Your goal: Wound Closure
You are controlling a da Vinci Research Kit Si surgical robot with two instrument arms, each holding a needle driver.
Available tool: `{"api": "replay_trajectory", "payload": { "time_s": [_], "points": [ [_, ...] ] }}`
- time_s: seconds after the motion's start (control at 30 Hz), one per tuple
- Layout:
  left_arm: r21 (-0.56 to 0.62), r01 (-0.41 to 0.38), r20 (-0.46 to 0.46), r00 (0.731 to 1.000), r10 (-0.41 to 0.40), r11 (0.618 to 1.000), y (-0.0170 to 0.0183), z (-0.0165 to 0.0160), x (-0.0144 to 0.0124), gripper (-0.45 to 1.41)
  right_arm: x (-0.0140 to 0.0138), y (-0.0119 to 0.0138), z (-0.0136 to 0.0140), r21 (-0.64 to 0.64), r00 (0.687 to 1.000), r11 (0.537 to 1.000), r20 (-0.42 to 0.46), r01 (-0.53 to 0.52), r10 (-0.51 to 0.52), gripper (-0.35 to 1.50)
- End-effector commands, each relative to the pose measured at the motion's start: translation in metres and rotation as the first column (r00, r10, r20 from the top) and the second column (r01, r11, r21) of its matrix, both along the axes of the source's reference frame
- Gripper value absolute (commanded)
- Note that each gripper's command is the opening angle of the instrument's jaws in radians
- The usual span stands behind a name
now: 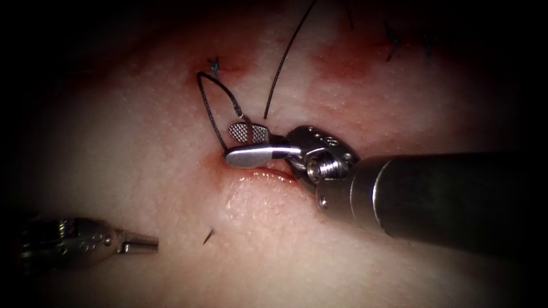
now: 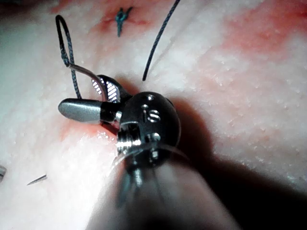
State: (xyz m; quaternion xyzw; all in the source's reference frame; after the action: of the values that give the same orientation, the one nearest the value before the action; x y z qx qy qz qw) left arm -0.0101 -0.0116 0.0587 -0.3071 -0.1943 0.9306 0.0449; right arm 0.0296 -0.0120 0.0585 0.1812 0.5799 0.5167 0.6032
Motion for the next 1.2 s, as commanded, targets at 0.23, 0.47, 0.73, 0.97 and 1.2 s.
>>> {"api": "replay_trajectory", "payload": {
  "time_s": [0.23, 0.47, 0.73, 0.97, 1.2],
  "points": [
    [0.002, 0.0, 0.001, 1.0, 0.0, 1.0, -0.0005, 0.0007, -0.0006, 0.07, 0.001, 0.0005, -0.0014, -0.14, 0.991, 0.989, 0.13, 0.035, -0.016, 1.13],
    [0.002, 0.002, -0.001, 1.0, -0.002, 1.0, -0.0006, 0.0006, -0.0009, 0.07, 0.0007, 0.0015, -0.0021, -0.209, 0.966, 0.977, 0.258, 0.039, 0.017, 1.06],
    [0.003, 0.001, -0.004, 1.0, -0.001, 1.0, -0.0007, 0.0005, -0.001, 0.07, 0.0002, 0.0021, -0.0016, -0.221, 0.952, 0.975, 0.303, 0.02, 0.049, 0.81],
    [0.003, 0.002, -0.004, 1.0, -0.002, 1.0, -0.0007, 0.0004, -0.001, 0.07, 0.0007, 0.0017, -0.0018, -0.213, 0.947, 0.977, 0.319, 0.027, 0.043, -0.13],
    [0.004, 0.003, -0.004, 1.0, -0.003, 1.0, -0.0006, 0.0003, -0.0011, 0.05, 0.0016, 0.0005, -0.0017, -0.122, 0.947, 0.992, 0.32, 0.023, 0.017, -0.35]
  ]
}}
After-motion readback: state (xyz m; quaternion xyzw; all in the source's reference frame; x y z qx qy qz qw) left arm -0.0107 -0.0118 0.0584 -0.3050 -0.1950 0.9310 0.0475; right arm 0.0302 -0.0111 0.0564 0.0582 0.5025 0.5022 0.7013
